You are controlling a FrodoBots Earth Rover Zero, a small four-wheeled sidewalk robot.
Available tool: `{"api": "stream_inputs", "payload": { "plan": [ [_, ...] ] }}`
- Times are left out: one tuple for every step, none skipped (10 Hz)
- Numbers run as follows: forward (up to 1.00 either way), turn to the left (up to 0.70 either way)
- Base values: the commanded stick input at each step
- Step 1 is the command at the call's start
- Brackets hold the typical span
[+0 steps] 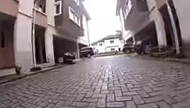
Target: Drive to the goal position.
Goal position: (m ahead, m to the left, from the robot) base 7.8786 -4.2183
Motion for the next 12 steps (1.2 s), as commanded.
{"api": "stream_inputs", "payload": {
  "plan": [
    [0.70,-0.35],
    [0.70,-0.30],
    [0.70,-0.24],
    [0.70,0.00],
    [0.70,0.00],
    [0.70,0.00],
    [0.70,0.00],
    [0.70,0.00],
    [0.70,0.00],
    [0.70,0.00],
    [0.70,0.00],
    [0.70,0.00]
  ]
}}
